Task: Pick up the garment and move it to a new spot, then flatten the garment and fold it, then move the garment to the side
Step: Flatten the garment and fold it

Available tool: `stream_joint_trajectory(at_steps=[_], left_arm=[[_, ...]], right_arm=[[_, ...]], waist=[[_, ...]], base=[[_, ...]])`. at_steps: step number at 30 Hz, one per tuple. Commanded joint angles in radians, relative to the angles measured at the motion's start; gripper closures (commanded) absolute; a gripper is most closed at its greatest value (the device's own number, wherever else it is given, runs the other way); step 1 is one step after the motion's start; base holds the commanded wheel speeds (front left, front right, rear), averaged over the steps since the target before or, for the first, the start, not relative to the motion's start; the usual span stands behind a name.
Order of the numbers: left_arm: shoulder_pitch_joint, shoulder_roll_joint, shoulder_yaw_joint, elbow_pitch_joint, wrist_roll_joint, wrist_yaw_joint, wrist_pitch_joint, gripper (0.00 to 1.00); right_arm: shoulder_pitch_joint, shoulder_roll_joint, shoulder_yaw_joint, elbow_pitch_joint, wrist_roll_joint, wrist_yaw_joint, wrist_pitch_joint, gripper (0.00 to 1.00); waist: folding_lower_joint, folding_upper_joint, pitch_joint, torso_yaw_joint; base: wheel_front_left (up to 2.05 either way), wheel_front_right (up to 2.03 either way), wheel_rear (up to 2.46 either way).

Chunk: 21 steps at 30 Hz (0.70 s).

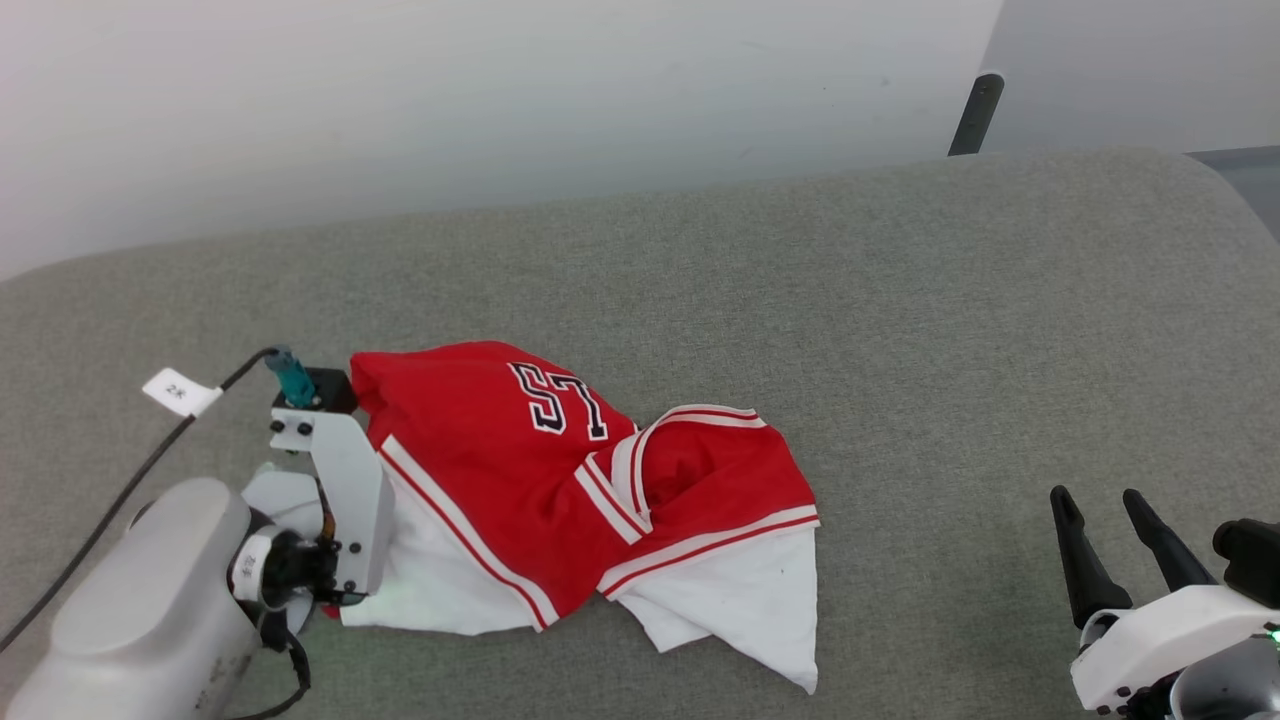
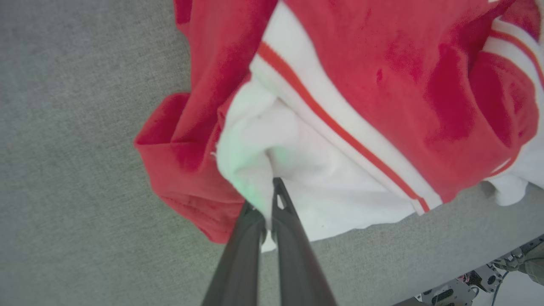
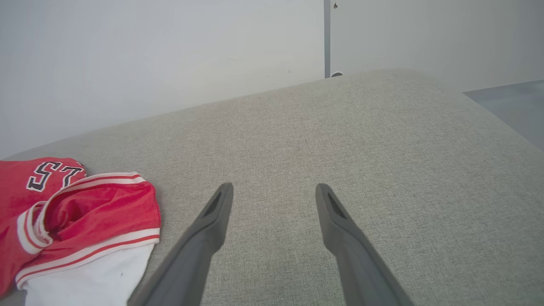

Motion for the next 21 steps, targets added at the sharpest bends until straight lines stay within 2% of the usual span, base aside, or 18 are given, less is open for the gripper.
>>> stream_joint_trajectory(at_steps=[1,7,12,21], left_arm=[[0.004,0.005,-0.004,0.000,-0.005,0.003,0.013,1.00],[-0.012,0.024,-0.005,-0.023,-0.007,0.003,0.040,1.00],[-0.040,0.069,-0.014,-0.065,0.019,0.006,0.074,1.00],[-0.109,0.198,-0.023,-0.134,0.110,0.029,0.105,1.00]], right_arm=[[0.003,0.001,-0.003,0.001,-0.001,-0.001,-0.005,0.00],[0.011,0.007,-0.004,0.008,-0.004,-0.001,-0.008,0.00],[0.028,0.007,-0.010,0.008,-0.009,-0.001,-0.005,0.00],[0.058,0.010,-0.017,-0.007,-0.009,-0.001,0.009,0.00]], waist=[[0.0000,0.0000,0.000,-0.001],[0.0000,0.0000,-0.011,0.000],[0.0000,0.0000,-0.033,0.007],[0.0000,0.0000,-0.054,0.018]], base=[[0.00,0.00,0.00],[0.00,0.00,0.00],[0.00,0.00,0.00],[0.00,0.00,0.00]])
